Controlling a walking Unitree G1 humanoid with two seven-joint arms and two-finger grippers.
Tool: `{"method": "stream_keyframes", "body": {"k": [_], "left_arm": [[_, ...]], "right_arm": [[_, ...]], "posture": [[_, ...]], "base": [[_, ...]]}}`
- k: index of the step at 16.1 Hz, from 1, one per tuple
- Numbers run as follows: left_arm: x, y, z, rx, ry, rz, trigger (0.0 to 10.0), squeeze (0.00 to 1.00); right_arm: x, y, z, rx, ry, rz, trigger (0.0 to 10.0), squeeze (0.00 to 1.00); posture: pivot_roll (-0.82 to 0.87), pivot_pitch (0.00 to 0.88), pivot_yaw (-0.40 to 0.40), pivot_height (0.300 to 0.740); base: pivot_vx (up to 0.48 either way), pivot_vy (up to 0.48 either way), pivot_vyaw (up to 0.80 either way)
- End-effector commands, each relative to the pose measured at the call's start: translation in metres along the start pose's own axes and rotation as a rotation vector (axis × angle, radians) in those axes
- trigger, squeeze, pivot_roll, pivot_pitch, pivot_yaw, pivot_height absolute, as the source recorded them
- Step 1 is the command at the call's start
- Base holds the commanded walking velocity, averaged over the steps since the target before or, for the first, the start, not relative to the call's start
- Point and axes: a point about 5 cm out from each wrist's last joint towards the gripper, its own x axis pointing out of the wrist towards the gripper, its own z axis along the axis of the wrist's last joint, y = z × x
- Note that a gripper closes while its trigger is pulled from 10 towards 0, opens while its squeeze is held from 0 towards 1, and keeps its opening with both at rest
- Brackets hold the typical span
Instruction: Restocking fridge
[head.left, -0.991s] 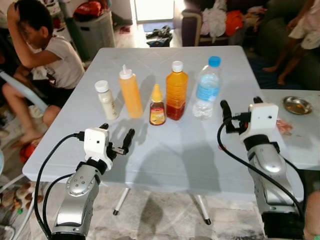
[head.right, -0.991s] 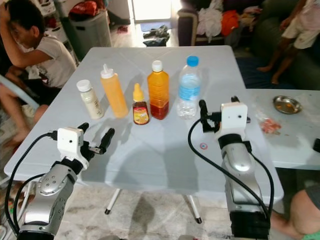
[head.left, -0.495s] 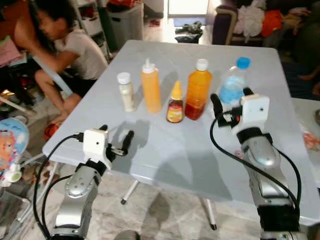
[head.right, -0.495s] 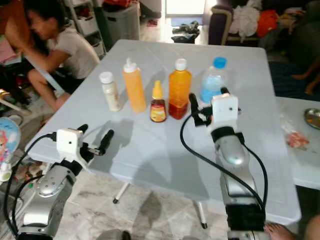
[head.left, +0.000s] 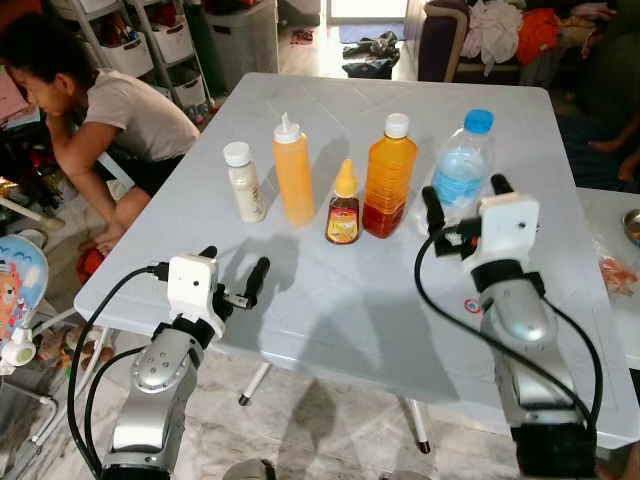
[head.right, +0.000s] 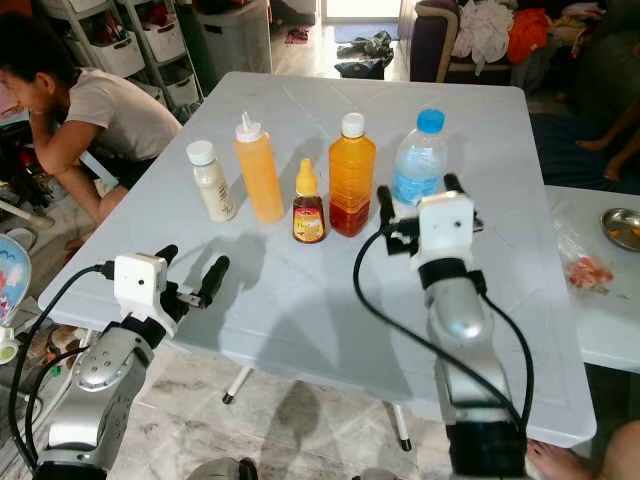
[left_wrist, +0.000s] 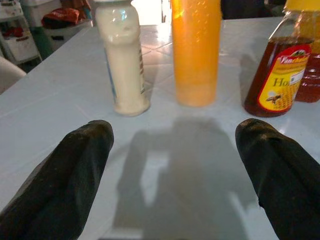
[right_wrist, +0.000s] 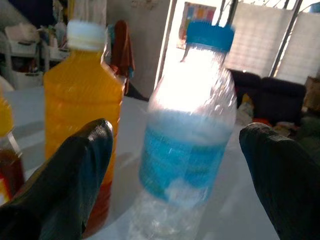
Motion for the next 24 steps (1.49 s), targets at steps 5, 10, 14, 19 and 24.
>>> {"method": "stream_keyframes", "body": {"k": [5, 10, 14, 19, 24], "left_arm": [[0.001, 0.002, 0.001, 0.014, 0.009, -0.006, 10.0, 0.0], [0.001, 0.002, 0.001, 0.007, 0.016, -0.02, 10.0, 0.0], [0.0, 0.003, 0.0, 0.014, 0.022, -0.027, 10.0, 0.0], [-0.001, 0.004, 0.0, 0.02, 0.03, -0.03, 10.0, 0.0], [0.0, 0.004, 0.001, 0.029, 0.035, -0.035, 10.0, 0.0]], "right_arm": [[0.016, -0.017, 0.023, -0.035, -0.065, -0.08, 10.0, 0.0], [0.038, -0.026, 0.027, 0.009, -0.059, -0.084, 10.0, 0.0], [0.054, -0.02, 0.033, 0.016, -0.07, -0.02, 10.0, 0.0], [0.069, -0.015, 0.042, 0.064, -0.09, 0.028, 10.0, 0.0], [0.088, -0.016, 0.039, 0.182, -0.031, 0.02, 0.0, 0.0]], "posture": [[-0.07, 0.048, 0.062, 0.74], [-0.06, 0.063, 0.071, 0.74], [-0.05, 0.068, 0.072, 0.74], [-0.04, 0.074, 0.076, 0.74], [-0.03, 0.075, 0.078, 0.74]], "base": [[0.0, 0.0, 0.0], [0.0, 0.0, 0.0], [0.0, 0.0, 0.0], [0.0, 0.0, 0.0], [0.0, 0.0, 0.0]]}}
